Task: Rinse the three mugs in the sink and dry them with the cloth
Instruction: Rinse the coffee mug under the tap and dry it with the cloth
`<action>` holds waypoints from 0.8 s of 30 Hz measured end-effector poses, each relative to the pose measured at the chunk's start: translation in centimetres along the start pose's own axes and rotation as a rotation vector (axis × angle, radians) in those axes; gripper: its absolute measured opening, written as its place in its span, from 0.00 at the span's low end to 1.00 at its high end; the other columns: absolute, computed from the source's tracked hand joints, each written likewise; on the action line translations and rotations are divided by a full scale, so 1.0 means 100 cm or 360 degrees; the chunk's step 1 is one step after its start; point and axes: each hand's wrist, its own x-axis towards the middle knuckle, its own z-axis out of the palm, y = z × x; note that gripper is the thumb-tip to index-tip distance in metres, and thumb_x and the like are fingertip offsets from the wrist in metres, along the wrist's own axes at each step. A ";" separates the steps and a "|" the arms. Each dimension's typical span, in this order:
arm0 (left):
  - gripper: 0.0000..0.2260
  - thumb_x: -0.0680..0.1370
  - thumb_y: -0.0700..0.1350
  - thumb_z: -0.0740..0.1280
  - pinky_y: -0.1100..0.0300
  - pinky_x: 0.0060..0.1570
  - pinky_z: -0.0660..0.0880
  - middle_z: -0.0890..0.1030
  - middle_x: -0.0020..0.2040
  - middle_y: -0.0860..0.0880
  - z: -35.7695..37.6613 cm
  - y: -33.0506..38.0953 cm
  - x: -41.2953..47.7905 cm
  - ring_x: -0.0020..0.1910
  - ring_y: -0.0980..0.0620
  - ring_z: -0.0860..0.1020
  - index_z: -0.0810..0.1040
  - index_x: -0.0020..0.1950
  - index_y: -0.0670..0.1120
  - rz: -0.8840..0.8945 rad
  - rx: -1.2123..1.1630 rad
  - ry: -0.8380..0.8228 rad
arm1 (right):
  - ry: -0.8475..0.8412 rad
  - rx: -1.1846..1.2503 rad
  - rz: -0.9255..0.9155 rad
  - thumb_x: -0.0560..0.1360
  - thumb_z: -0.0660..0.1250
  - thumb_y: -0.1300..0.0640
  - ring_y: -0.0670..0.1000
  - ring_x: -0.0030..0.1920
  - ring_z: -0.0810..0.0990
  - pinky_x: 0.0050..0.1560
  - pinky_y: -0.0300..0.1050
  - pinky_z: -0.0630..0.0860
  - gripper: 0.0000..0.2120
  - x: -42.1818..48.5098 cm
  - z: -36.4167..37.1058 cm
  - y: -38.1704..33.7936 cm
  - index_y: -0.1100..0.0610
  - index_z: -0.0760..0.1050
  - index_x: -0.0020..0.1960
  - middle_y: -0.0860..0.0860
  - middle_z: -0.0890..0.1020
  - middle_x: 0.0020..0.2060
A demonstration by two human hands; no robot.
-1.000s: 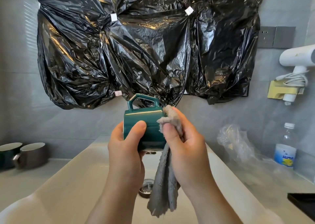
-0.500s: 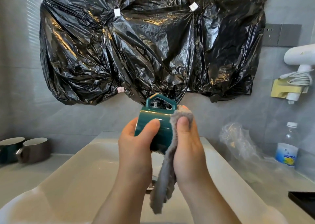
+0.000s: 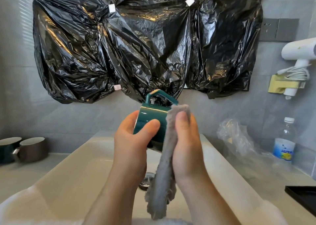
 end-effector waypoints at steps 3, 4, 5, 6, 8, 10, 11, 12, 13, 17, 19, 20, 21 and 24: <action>0.15 0.65 0.50 0.72 0.58 0.39 0.79 0.86 0.43 0.44 0.002 -0.001 -0.001 0.41 0.47 0.83 0.86 0.48 0.47 -0.0085 -0.0047 -0.0157 | 0.0050 0.0355 0.0294 0.70 0.63 0.35 0.63 0.58 0.82 0.60 0.65 0.77 0.30 0.008 -0.010 -0.008 0.54 0.77 0.63 0.62 0.83 0.57; 0.15 0.64 0.51 0.72 0.57 0.39 0.80 0.86 0.43 0.44 0.003 -0.001 -0.001 0.42 0.47 0.84 0.86 0.48 0.48 -0.0139 -0.0081 -0.0194 | 0.0095 0.0327 0.0323 0.69 0.63 0.35 0.64 0.57 0.82 0.60 0.67 0.77 0.31 0.009 -0.012 -0.009 0.55 0.78 0.63 0.63 0.83 0.57; 0.14 0.64 0.52 0.72 0.57 0.39 0.80 0.86 0.44 0.45 0.003 -0.001 -0.002 0.42 0.48 0.84 0.86 0.47 0.49 -0.0207 -0.0120 -0.0219 | 0.0142 0.0262 0.0297 0.69 0.63 0.34 0.62 0.55 0.84 0.57 0.65 0.79 0.30 0.010 -0.015 -0.009 0.54 0.79 0.60 0.61 0.84 0.54; 0.15 0.63 0.53 0.72 0.57 0.38 0.81 0.86 0.44 0.45 0.003 0.000 -0.002 0.42 0.48 0.83 0.87 0.46 0.49 -0.0287 -0.0165 -0.0236 | 0.0186 0.0174 0.0235 0.70 0.62 0.34 0.58 0.51 0.85 0.52 0.60 0.82 0.27 0.009 -0.017 -0.009 0.52 0.81 0.56 0.57 0.86 0.50; 0.16 0.62 0.55 0.72 0.57 0.38 0.80 0.86 0.44 0.47 0.002 0.001 -0.002 0.42 0.50 0.83 0.88 0.46 0.51 -0.0433 -0.0232 -0.0265 | 0.0254 -0.0002 0.0114 0.72 0.62 0.31 0.49 0.43 0.86 0.41 0.47 0.83 0.23 0.005 -0.018 -0.012 0.48 0.82 0.49 0.47 0.86 0.41; 0.16 0.62 0.56 0.72 0.57 0.39 0.80 0.87 0.45 0.48 0.001 0.001 -0.002 0.42 0.51 0.84 0.88 0.46 0.53 -0.0530 -0.0261 -0.0290 | 0.0312 -0.0127 0.0101 0.73 0.60 0.28 0.45 0.40 0.84 0.36 0.37 0.79 0.24 0.004 -0.020 -0.015 0.48 0.79 0.45 0.43 0.85 0.37; 0.16 0.61 0.56 0.72 0.57 0.40 0.81 0.87 0.46 0.48 0.002 0.001 -0.002 0.42 0.51 0.84 0.88 0.45 0.53 -0.0562 -0.0274 -0.0295 | 0.0365 -0.0153 0.0122 0.73 0.59 0.31 0.45 0.39 0.83 0.34 0.33 0.77 0.22 0.006 -0.022 -0.017 0.48 0.78 0.44 0.45 0.83 0.35; 0.16 0.61 0.56 0.72 0.56 0.40 0.81 0.87 0.46 0.48 0.003 0.001 -0.003 0.42 0.51 0.84 0.88 0.45 0.53 -0.0586 -0.0294 -0.0287 | 0.0412 -0.0205 0.0145 0.75 0.58 0.34 0.45 0.39 0.81 0.32 0.31 0.75 0.20 0.008 -0.022 -0.019 0.49 0.76 0.42 0.45 0.81 0.34; 0.16 0.61 0.56 0.72 0.56 0.40 0.81 0.87 0.46 0.48 0.005 0.000 -0.003 0.42 0.51 0.85 0.88 0.45 0.53 -0.0595 -0.0312 -0.0271 | 0.0424 -0.0259 0.0162 0.78 0.57 0.36 0.45 0.39 0.79 0.33 0.32 0.75 0.19 0.010 -0.023 -0.020 0.49 0.75 0.42 0.46 0.80 0.36; 0.18 0.60 0.56 0.73 0.58 0.34 0.80 0.87 0.44 0.47 0.009 -0.002 -0.002 0.40 0.50 0.84 0.88 0.46 0.50 -0.0578 -0.0300 -0.0144 | 0.0343 -0.0381 0.0077 0.79 0.52 0.34 0.34 0.41 0.80 0.36 0.29 0.73 0.19 0.004 -0.014 -0.017 0.44 0.75 0.49 0.40 0.82 0.40; 0.21 0.59 0.55 0.73 0.59 0.32 0.79 0.86 0.43 0.45 0.008 -0.003 -0.001 0.39 0.49 0.83 0.87 0.48 0.46 -0.0587 -0.0283 -0.0091 | 0.0344 -0.0567 0.0005 0.75 0.52 0.27 0.35 0.44 0.79 0.40 0.33 0.74 0.22 0.000 -0.007 -0.012 0.42 0.73 0.49 0.42 0.81 0.45; 0.21 0.60 0.55 0.74 0.58 0.33 0.79 0.86 0.43 0.44 0.007 -0.003 0.000 0.39 0.48 0.83 0.86 0.49 0.45 -0.0596 -0.0257 -0.0099 | 0.0379 -0.0629 -0.0024 0.72 0.51 0.27 0.37 0.46 0.79 0.44 0.38 0.74 0.22 -0.001 -0.006 -0.011 0.42 0.73 0.49 0.43 0.80 0.47; 0.20 0.61 0.54 0.74 0.58 0.34 0.79 0.86 0.43 0.44 0.005 -0.003 0.000 0.40 0.48 0.83 0.86 0.48 0.45 -0.0618 -0.0238 -0.0134 | 0.0417 -0.0678 -0.0047 0.70 0.51 0.28 0.39 0.47 0.78 0.45 0.39 0.73 0.22 -0.001 -0.006 -0.009 0.42 0.72 0.47 0.43 0.79 0.47; 0.13 0.63 0.53 0.73 0.54 0.41 0.80 0.86 0.43 0.45 0.002 -0.002 0.001 0.39 0.49 0.84 0.88 0.42 0.48 -0.0803 -0.0309 -0.0224 | 0.0566 -0.0748 -0.0101 0.72 0.51 0.30 0.35 0.43 0.76 0.39 0.31 0.68 0.21 0.003 -0.009 -0.011 0.45 0.73 0.43 0.41 0.79 0.41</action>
